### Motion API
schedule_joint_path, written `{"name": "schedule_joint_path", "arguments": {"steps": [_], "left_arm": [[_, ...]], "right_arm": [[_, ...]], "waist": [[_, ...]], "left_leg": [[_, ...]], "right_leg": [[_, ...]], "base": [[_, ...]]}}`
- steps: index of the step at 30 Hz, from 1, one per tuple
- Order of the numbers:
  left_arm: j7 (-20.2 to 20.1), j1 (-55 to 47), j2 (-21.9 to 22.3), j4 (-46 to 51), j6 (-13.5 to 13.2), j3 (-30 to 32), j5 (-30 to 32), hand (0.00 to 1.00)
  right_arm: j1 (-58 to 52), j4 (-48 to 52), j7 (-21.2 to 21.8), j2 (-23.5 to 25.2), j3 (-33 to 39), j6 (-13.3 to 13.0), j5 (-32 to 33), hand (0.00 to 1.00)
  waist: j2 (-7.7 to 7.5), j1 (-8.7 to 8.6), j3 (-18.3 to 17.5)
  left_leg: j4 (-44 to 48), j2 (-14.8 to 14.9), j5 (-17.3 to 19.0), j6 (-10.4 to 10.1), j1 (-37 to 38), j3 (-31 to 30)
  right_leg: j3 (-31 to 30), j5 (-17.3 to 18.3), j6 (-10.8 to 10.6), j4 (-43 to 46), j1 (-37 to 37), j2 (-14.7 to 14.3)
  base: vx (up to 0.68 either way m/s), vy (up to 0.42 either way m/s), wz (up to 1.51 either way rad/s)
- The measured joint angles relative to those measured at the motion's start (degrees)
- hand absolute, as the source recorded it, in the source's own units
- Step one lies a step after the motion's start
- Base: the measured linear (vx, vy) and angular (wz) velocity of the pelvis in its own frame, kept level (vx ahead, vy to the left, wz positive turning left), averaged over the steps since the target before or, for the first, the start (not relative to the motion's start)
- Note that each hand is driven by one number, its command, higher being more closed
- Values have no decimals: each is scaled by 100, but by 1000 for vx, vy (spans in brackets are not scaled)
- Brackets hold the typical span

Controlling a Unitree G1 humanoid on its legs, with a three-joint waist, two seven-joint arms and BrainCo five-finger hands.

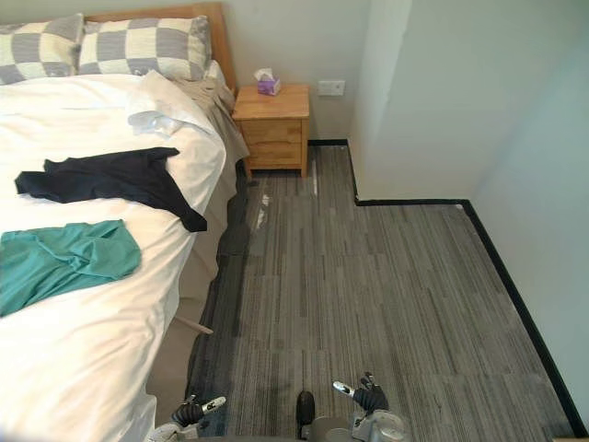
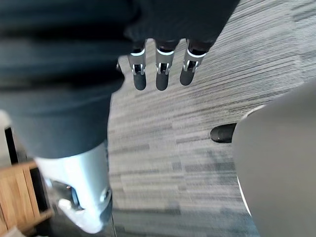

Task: Tidy the bed and pick cloth on bed and put in laundry

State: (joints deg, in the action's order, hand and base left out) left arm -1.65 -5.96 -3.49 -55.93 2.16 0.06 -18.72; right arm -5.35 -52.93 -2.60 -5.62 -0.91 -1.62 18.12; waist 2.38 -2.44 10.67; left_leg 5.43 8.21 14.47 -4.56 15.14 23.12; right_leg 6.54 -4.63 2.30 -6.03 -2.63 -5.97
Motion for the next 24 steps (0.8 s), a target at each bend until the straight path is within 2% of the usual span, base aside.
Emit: {"name": "schedule_joint_path", "arguments": {"steps": [2, 3, 9, 13, 16, 19, 21, 23, 24], "left_arm": [[-55, 42, -62, -142, 11, -5, 15, 0], [-51, 12, -13, -286, 97, -3, -43, 0], [-70, 7, -1, -287, 53, 35, -43, 0], [-96, -66, 98, -283, -278, 293, -44, 0], [-86, -148, 204, -265, -629, 549, -59, 0], [-88, -192, 294, -231, -806, 838, -153, 0], [-40, -219, 308, -207, -989, 1028, -154, 0], [-27, -298, 276, -105, -1009, 1263, -215, 0], [-8, -382, 261, 31, -972, 1424, -269, 0]], "right_arm": [[13, -67, 7, 41, 5, -6, 241, 0], [86, -536, 232, 29, 110, 12, 293, 0], [75, -538, 248, 38, 182, -17, 294, 0], [-40, -529, 421, 114, 488, -322, 296, 0], [-147, -490, 601, 196, 760, -545, 280, 0], [-155, -485, 868, 276, 1168, -697, -96, 0], [-154, -522, 1037, 343, 1350, -776, -354, 0], [-145, -546, 1119, 424, 1384, -783, -506, 0], [-140, -541, 1142, 480, 1379, -789, -558, 0]], "waist": [[-35, -7, -13], [-27, 28, -360], [-16, 29, -347], [-4, 40, -333], [2, 51, -283], [9, 86, -213], [-64, 207, -166], [-157, 277, -115], [-248, 302, -81]], "left_leg": [[16, 33, 24, 1, 19, 19], [-38, -35, -45, 18, 15, -615], [26, -31, -46, 19, -7, -624], [65, -26, -47, 19, -27, -624], [65, -20, -47, 19, -60, -622], [98, 4, -46, 18, -117, -624], [344, 61, -25, -15, -217, -590], [977, 154, 1, -54, -470, -493], [1705, 262, 3, -57, -755, -493]], "right_leg": [[12, -4, 1, 0, 6, 6], [164, 83, -12, -2, -172, 106], [154, 150, 68, -1, -168, 105], [285, 204, 72, 1, -182, 142], [454, 241, 76, 3, -184, 178], [671, 306, 36, 5, -179, 208], [728, 379, 44, 4, -189, 201], [846, 457, 40, 4, -208, 247], [848, 474, 48, 6, -246, 269]], "base": [[3, 43, -16], [50, 40, -7], [47, 45, -1], [40, 46, 8], [52, 51, 14], [48, 36, 10], [71, 4, -8], [60, -28, -22], [70, -60, -34]]}}
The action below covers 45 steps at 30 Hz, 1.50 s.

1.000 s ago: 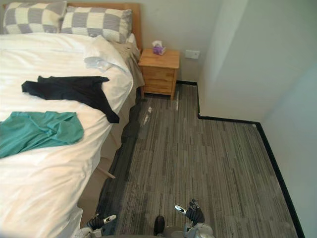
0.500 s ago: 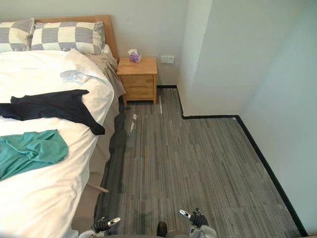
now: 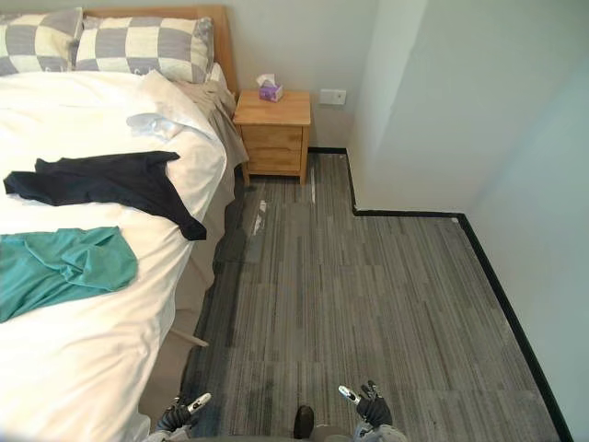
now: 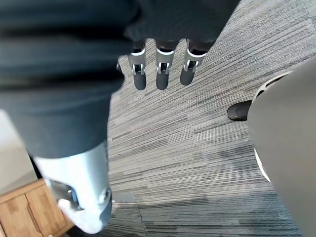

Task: Tidy the bed and pick cloth on bed and put in laundry

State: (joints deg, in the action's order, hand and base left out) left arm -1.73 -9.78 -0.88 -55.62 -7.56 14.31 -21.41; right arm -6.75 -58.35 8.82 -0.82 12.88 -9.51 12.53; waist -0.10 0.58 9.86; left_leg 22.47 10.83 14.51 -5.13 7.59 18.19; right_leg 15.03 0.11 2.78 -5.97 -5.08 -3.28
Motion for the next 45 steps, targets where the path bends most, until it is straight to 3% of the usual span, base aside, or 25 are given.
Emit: {"name": "schedule_joint_path", "arguments": {"steps": [2, 3, 4, 6, 9, 11, 15, 16, 17, 18, 20, 22, 24, 25, 28, 31, 33, 36, 37, 38, 39, 41, 43, 44, 45], "left_arm": [[62, -97, 44, 189, 29, 182, 5, 0], [107, -103, 64, 223, 49, 218, 4, 0], [158, -128, 105, 252, 58, 224, 2, 0], [215, -161, 141, 258, 64, 307, -13, 0], [208, -324, 175, 255, 54, 375, -45, 0], [206, -441, 176, 246, 40, 368, -45, 0], [207, -496, 240, 233, -68, 376, -230, 0], [204, -498, 239, 233, -98, 378, -259, 0], [203, -511, 225, 224, -165, 378, -262, 0], [203, -512, 211, 230, -254, 377, -269, 0], [207, -509, 197, 230, -328, 378, -272, 0], [201, -521, 104, 109, -276, 363, -260, 0], [147, -507, -118, -3, -209, 113, -244, 0], [109, -461, -209, -79, -191, -15, -216, 0], [84, -439, -209, -223, -187, -63, -222, 0], [80, -323, -186, -256, -175, -108, -301, 0], [58, -89, -143, -250, -166, -148, -413, 0], [6, 178, 38, -230, -160, -60, -374, 0], [32, 228, 199, -317, -120, -17, -377, 0], [35, 174, 260, -318, -84, -20, -377, 0], [34, 163, 351, -242, -54, -40, -373, 0], [98, 169, 373, -246, -4, -25, -369, 0], [207, 153, 380, -241, 83, -9, -367, 0], [248, 156, 402, -209, 117, 78, -361, 0], [274, 154, 444, -143, 142, 276, -356, 0]], "right_arm": [[-15, 23, -5, 0, -16, -52, 0, 0], [-39, 91, -23, -33, -19, -124, -4, 0], [-73, 194, -43, -35, -37, -174, -12, 0], [-95, 262, -64, -81, -174, -243, -100, 0], [-86, 221, -138, -97, -286, -287, -183, 0], [-87, 245, -188, -98, -326, -350, -265, 0], [-242, 494, -292, -98, -508, -518, -421, 0], [-281, 514, -301, -80, -520, -531, -446, 0], [-318, 508, -306, -53, -536, -528, -501, 0], [-355, 457, -311, -47, -554, -509, -591, 0], [-373, 477, -335, -5, -517, -504, -736, 0], [-402, 453, -412, 79, -312, -504, -776, 0], [-419, 379, -461, 154, -202, -514, -788, 0], [-416, 376, -459, 148, -178, -541, -782, 0], [-323, 379, -450, 92, -4, -583, -722, 0], [-246, 407, -408, 77, 192, -585, -706, 0], [-209, 435, -396, 76, 328, -580, -685, 0], [-299, 440, -425, 32, 404, -492, -489, 0], [-325, 401, -442, -180, 409, -438, -486, 0], [-324, 353, -460, -303, 357, -425, -498, 0], [-325, 287, -478, -344, 341, -423, -491, 0], [-369, 212, -554, -414, 207, -394, -491, 0], [-427, 216, -626, -425, 111, -389, -495, 0], [-441, 195, -629, -427, 118, -307, -495, 0], [-450, 179, -623, -427, 120, -232, -495, 0]], "waist": [[53, 21, 17], [203, 13, 89], [135, 16, 119], [175, 28, 118], [121, 62, 184], [133, 68, 212], [154, 74, 218], [122, 92, 197], [141, 160, 92], [25, 211, -3], [-23, 307, -36], [-66, 230, -120], [-196, 198, -243], [-223, 189, -233], [-142, 20, -193], [-67, -36, -129], [-51, -94, -84], [-42, -150, -37], [124, -185, 65], [328, -135, 16], [393, -127, 88], [337, -257, 135], [356, -278, 89], [401, -273, 60], [388, -272, 65]], "left_leg": [[1660, 406, -88, 96, -638, -96], [2509, 605, -456, 181, -998, -318], [3013, 683, -709, 197, -1245, -441], [3392, 556, -349, 47, -1552, -590], [2695, 59, 130, 54, -1777, -541], [1767, -29, 119, 62, -1869, -261], [-381, -6, -531, 198, -1871, 362], [-405, -27, -825, 306, -1836, 514], [-401, -106, -881, 494, -1786, 676], [-397, -231, -715, 649, -1760, 817], [-496, -486, -437, 825, -1511, 932], [-785, -811, -277, 944, -1042, 918], [-950, -1088, -171, 1021, -720, 766], [-1062, -1221, -109, 1027, -456, 679], [-1456, -1289, -110, 982, 244, 552], [-1800, -1077, -26, 777, 747, 326], [-1832, -865, 159, 700, 799, 64], [-1831, -695, 489, 448, 1005, -378], [-1843, -520, 652, 364, 1222, -523], [-1850, -434, 527, 330, 1296, -534], [-1846, -398, 149, 215, 1373, -644], [-1786, -444, -317, 152, 1471, -786], [-1364, -312, -571, 132, 1423, -800], [-624, -157, -623, 79, 1161, -940], [553, 22, -881, -159, 626, -1202]], "right_leg": [[10, 62, 93, 80, -99, -91], [-15, 218, 161, 301, -113, -147], [-79, 326, 200, 450, -140, -145], [-343, 458, 265, 701, -178, -82], [-753, 532, 226, 734, -370, 162], [-963, 618, 132, 707, -428, 251], [-1167, 937, -239, 695, -618, 453], [-1210, 1047, -349, 728, -655, 553], [-1228, 1157, -418, 771, -656, 674], [-1221, 1211, -477, 925, -631, 823], [-1188, 1221, -508, 1893, -404, 1093], [-1195, 1221, -719, 3803, -38, 1279], [-1167, 850, -931, 5331, 289, 1415], [-1073, 756, -939, 6216, 552, 1497], [-609, 923, -751, 7061, 1185, 1583], [-99, 1443, -613, 6212, 1873, 1495], [180, 1426, -573, 5033, 2206, 1405], [16, 556, -566, 2621, 2325, 1285], [-14, 172, -336, 2701, 2211, 1119], [41, 256, -297, 2800, 2169, 1048], [54, 616, -223, 3305, 2249, 1173], [48, 982, -178, 3837, 2250, 1298], [67, 1348, -156, 3751, 1959, 1196], [110, 1554, -157, 3510, 1686, 1061], [165, 1645, -139, 3329, 1447, 941]], "base": [[95, -43, -38], [114, 11, -29], [112, 20, -24], [220, 47, -44], [241, 99, -71], [244, 180, -70], [297, 209, -35], [424, 255, -22], [372, 221, -25], [466, 243, -31], [499, 262, -19], [454, 225, 22], [473, 127, 37], [449, 76, 26], [417, 26, 31], [342, -99, 34], [289, -216, 73], [442, -340, 78], [534, -335, 46], [545, -308, 26], [404, -250, 13], [461, -355, 29], [473, -339, 13], [437, -316, 3], [496, -335, 10]]}}
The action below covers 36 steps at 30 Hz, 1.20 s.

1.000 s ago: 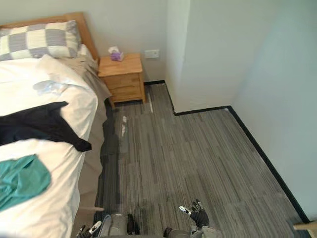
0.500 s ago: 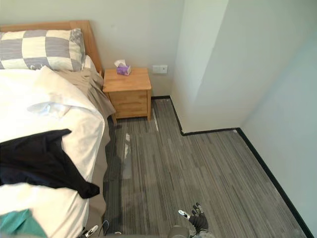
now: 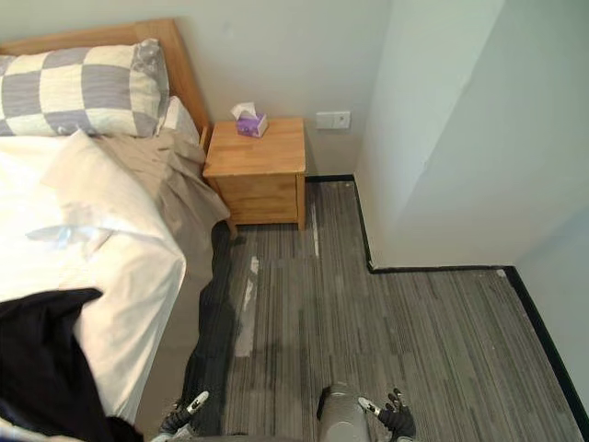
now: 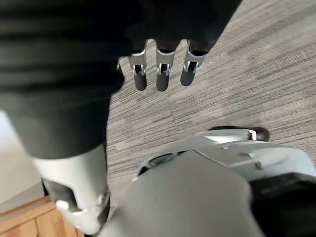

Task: Tidy the bed and pick cloth on bed and put in laundry

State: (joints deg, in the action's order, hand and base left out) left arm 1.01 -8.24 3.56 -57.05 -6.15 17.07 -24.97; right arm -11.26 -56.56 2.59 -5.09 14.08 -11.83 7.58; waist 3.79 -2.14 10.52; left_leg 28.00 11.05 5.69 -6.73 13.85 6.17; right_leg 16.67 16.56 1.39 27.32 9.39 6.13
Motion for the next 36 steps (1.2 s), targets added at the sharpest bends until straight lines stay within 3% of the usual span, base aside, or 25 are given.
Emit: {"name": "schedule_joint_path", "arguments": {"steps": [1, 3, 4, 5, 8, 9, 10, 11, 12, 13, 15, 17, 20, 22, 23, 24, 25, 26, 28, 30, 31, 35, 36], "left_arm": [[41, -5, -23, 78, 15, 173, -2, 0], [61, -44, -22, 132, 22, 332, 4, 0], [54, -96, -30, 210, 23, 457, 103, 0], [43, -110, -45, 276, 24, 469, 155, 0], [-164, -140, -18, 574, 6, 450, 187, 0], [-244, -137, -33, 621, 18, 436, 189, 0], [-259, -139, -17, 621, 43, 382, 188, 0], [-274, -141, -1, 614, 58, 328, 182, 0], [-322, -106, -159, 622, 88, 333, 187, 0], [-317, -90, -264, 631, 146, 336, 185, 0], [-308, -41, -336, 611, 301, 333, 187, 0], [-299, -42, -337, 568, 422, 327, 190, 0], [-219, -64, -430, 374, 579, 115, 188, 0], [-141, -83, -492, 280, 547, -95, 197, 0], [-90, -85, -526, 202, 479, -242, 206, 0], [-60, -86, -565, 133, 411, -261, 199, 0], [11, -101, -634, 39, 261, -282, 199, 0], [61, -105, -633, 1, 205, -284, 193, 0], [95, -105, -612, -53, 97, -312, 179, 0], [68, -60, -563, -44, 78, -308, 182, 0], [41, -19, -534, -39, 79, -301, 193, 0], [-73, -3, -401, 7, 79, 57, 371, 0], [-83, -4, -370, 7, 77, 213, 430, 0]], "right_arm": [[-24, -9, 3, 1, 20, 33, 2, 0], [-26, -43, 3, 9, 60, 117, -2, 0], [-16, -90, 3, 27, 58, 236, -2, 0], [-6, -88, 4, 41, 57, 269, -3, 0], [70, -130, 146, 49, 122, 370, -4, 0], [156, -142, 229, 75, 124, 397, -6, 0], [172, -109, 322, 62, 140, 393, -15, 0], [171, -96, 352, 56, 163, 393, -33, 0], [215, -177, 381, 222, 244, 407, -131, 0], [206, -171, 429, 453, 364, 369, -153, 0], [202, -222, 456, 584, 622, 335, -163, 0], [205, -237, 459, 648, 808, 332, -165, 0], [298, -300, 464, 672, 872, 349, -351, 0], [367, -318, 552, 577, 911, 506, -378, 0], [383, -299, 559, 495, 883, 600, -333, 0], [410, -306, 555, 468, 850, 637, -318, 0], [379, -283, 554, 437, 713, 681, -305, 0], [344, -259, 562, 410, 639, 681, -261, 0], [233, 113, 568, 418, 504, 631, -194, 0], [178, 158, 566, 418, 539, 622, -44, 0], [81, 152, 552, 424, 533, 664, 70, 0], [-98, 137, 553, 407, 354, 779, 353, 0], [-95, 135, 568, 362, 189, 779, 406, 0]], "waist": [[20, -4, 5], [8, 16, 29], [-49, 112, 45], [-86, 173, 51], [-144, 356, 66], [-192, 394, 76], [-141, 379, 41], [-115, 360, 23], [-353, 319, -64], [-552, 292, -153], [-654, 311, -227], [-638, 321, -238], [-620, 424, -319], [-596, 420, -362], [-536, 412, -382], [-499, 419, -328], [-621, 358, -364], [-628, 360, -384], [-593, 315, -407], [-551, 297, -391], [-521, 313, -402], [-520, 332, -398], [-545, 341, -387]], "left_leg": [[1367, 233, -394, -177, -649, -207], [2658, 515, -188, -138, -1313, -171], [3173, 565, 42, -86, -1732, -140], [3255, 560, 145, -29, -1923, -84], [2600, 348, 651, 135, -2804, 438], [1735, 170, 657, 216, -2883, 855], [543, 50, 149, 409, -2867, 1420], [200, 46, 69, 785, -2860, 1760], [6, -123, 197, 976, -2724, 2206], [-267, -240, 126, 1028, -2680, 2754], [-462, -334, 35, 1180, -2543, 3435], [-625, -466, 44, 1335, -2313, 3700], [-1151, -800, 46, 1336, -1951, 3472], [-1530, -1019, 93, 1275, -1681, 3038], [-1843, -1108, 309, 1321, -1435, 2710], [-2067, -1210, 404, 1419, -1236, 2489], [-2238, -1346, 449, 1322, -921, 2246], [-2309, -1371, 467, 1283, -840, 2127], [-2497, -1309, 479, 1263, -648, 1658], [-2471, -1182, 473, 1256, -663, 1269], [-2434, -1078, 458, 1238, -674, 844], [-2365, -879, 465, 1096, -693, -352], [-2289, -846, 516, 945, -711, -616]], "right_leg": [[97, 43, 41, -305, -373, -130], [177, 46, 55, -715, -946, -296], [220, 48, 56, -1066, -1426, -347], [225, 51, 54, -1236, -1618, -351], [162, 37, -43, -1794, -2279, -252], [138, 72, -207, -1875, -2434, -113], [134, 139, -386, -1912, -2549, -63], [140, 203, -497, -1921, -2602, -80], [241, 200, -608, -1955, -2691, 149], [415, -8, -632, -2074, -2675, 304], [556, -387, -640, -2165, -2724, 412], [583, -818, -576, -2206, -2911, 421], [570, -1210, -494, -1715, -2931, 480], [447, -1342, -741, -227, -2430, 704], [165, -1618, -868, 1070, -1893, 817], [6, -1579, -921, 1982, -1498, 919], [-17, -1303, -860, 2799, -1063, 1181], [16, -1196, -796, 2951, -905, 1233], [55, -751, -609, 2673, -274, 1164], [175, -555, -575, 1993, -126, 1085], [135, -506, -616, 1325, -128, 910], [-703, -531, -619, -393, -168, 331], [-1078, -715, -621, -945, -197, 184]], "base": [[376, -253, 16], [368, -201, 14], [355, -167, 8], [311, -127, 6], [348, 2, -19], [495, 156, -31], [443, 161, -20], [573, 187, 20], [499, 147, 50], [487, 127, 62], [432, 158, 69], [422, 188, 63], [254, 101, 50], [235, 63, 78], [196, 39, 70], [234, 10, 104], [184, -18, 88], [129, -36, 88], [133, -59, 102], [203, -143, 136], [219, -184, 147], [259, -278, 168], [262, -381, 143]]}}
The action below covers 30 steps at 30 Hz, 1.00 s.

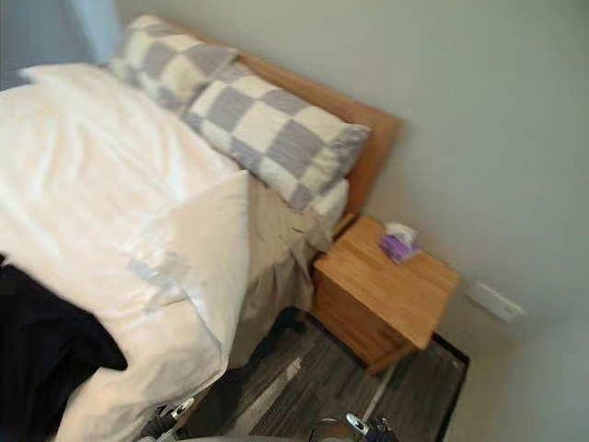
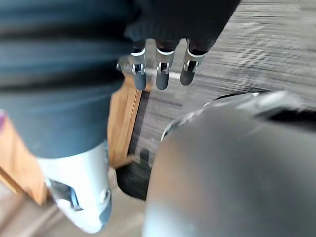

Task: Tidy the bed and pick cloth on bed and put in laundry

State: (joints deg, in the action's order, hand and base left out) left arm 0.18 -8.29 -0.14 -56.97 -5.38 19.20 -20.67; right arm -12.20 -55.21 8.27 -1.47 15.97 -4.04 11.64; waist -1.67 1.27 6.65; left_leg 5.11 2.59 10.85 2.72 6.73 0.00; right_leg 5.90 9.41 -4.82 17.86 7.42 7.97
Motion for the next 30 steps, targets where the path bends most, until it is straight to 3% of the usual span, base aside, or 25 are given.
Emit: {"name": "schedule_joint_path", "arguments": {"steps": [2, 3, 4, 5, 7, 11, 14, 17, 18, 19, 21, 22, 24, 27, 30], "left_arm": [[-35, -46, -65, 75, -13, 243, 18, 0], [-32, 3, -30, 39, -9, 406, 169, 0], [-81, -89, 127, 84, -38, 424, 259, 0], [-114, -125, 184, 111, -45, 463, 320, 0], [-109, -154, 261, 173, -96, 636, 334, 0], [-123, -250, 309, 177, -136, 746, 334, 0], [-155, -316, 325, 257, -199, 770, 486, 0], [-149, -281, 270, 337, -256, 712, 691, 0], [-155, -271, 254, 372, -261, 635, 695, 0], [-163, -271, 235, 386, -260, 605, 720, 0], [-196, -305, 140, 391, -245, 543, 936, 0], [-257, -329, 77, 390, -224, 542, 1048, 0], [-407, -386, -4, 377, -89, 510, 1069, 0], [-687, -381, -159, 354, 151, 396, 1134, 0], [-875, -364, -225, 339, 292, 292, 1157, 0]], "right_arm": [[-10, -36, 32, 35, -356, -12, 22, 0], [11, -122, 121, -118, -419, -5, 91, 0], [60, -76, 120, -319, -558, -49, 103, 0], [83, -78, 125, -345, -632, -87, 104, 0], [178, -92, 214, -491, -976, -65, 99, 0], [443, -92, 358, -300, -1203, 110, -15, 0], [509, -97, 443, -178, -1120, 317, -181, 0], [524, -87, 376, -136, -1013, 458, -160, 0], [520, -88, 346, -129, -982, 519, -100, 0], [517, -88, 323, -117, -954, 539, -52, 0], [485, -89, 264, -64, -869, 577, 125, 0], [417, -84, 255, 32, -813, 574, 275, 0], [330, -28, 179, 103, -730, 557, 533, 0], [228, -16, -77, 165, -623, 549, 1225, 0], [164, -18, -527, 236, -527, 470, 1966, 0]], "waist": [[-313, 112, -2], [-217, 164, 12], [3, 134, 26], [52, 102, 10], [37, 201, 4], [75, 248, -22], [31, 228, -6], [28, 110, -5], [26, 149, -3], [15, 153, -4], [-26, 157, -41], [-154, 157, -115], [-192, 151, -170], [-262, 144, -175], [-254, 119, -189]], "left_leg": [[290, -139, 258, -218, -80, -188], [493, 114, 408, -371, -56, -25], [505, 457, 247, -518, -138, 404], [469, 528, 208, -583, -109, 486], [37, 624, -25, -855, 137, 439], [-95, 750, -602, -1067, 123, 571], [47, 794, -772, -1004, -25, 1105], [700, 998, -394, -588, -267, 2769], [948, 1056, -249, -556, -344, 3193], [1007, 1044, -191, -541, -376, 3292], [623, 683, -278, -484, -314, 3211], [-40, 366, -534, -436, -67, 3198], [-953, 38, -944, -480, 249, 3146], [-1130, -83, -1041, -414, 323, 2996], [-1133, -81, -959, -455, 403, 2866]], "right_leg": [[-550, -724, 4, -907, -235, 88], [-373, -675, 11, -648, -309, 1], [-336, -662, 80, -423, -346, -150], [-327, -550, 101, -406, -430, -177], [-15, -16, 215, -397, -687, -188], [328, 53, 327, -528, -905, -237], [849, 65, 342, -810, -1272, -120], [1683, 70, 348, -916, -1566, 60], [1882, 117, 290, -894, -1645, 139], [1949, 173, 236, -859, -1673, 193], [1975, 335, 114, -685, -1630, 426], [1946, 354, 113, -699, -1620, 548], [1880, 354, 113, -720, -1591, 587], [1823, 225, 77, -747, -1706, 595], [1569, 139, 183, -739, -1842, 551]], "base": [[254, -476, 127], [232, -476, 115], [188, -388, 121], [201, -210, 125], [205, -272, 84], [71, -211, 48], [22, -83, 83], [-42, -11, 124], [-50, 69, 111], [-25, 178, 78], [-33, 208, 41], [-19, 131, 13], [7, 147, 14], [53, 63, 23], [78, 11, 28]]}}
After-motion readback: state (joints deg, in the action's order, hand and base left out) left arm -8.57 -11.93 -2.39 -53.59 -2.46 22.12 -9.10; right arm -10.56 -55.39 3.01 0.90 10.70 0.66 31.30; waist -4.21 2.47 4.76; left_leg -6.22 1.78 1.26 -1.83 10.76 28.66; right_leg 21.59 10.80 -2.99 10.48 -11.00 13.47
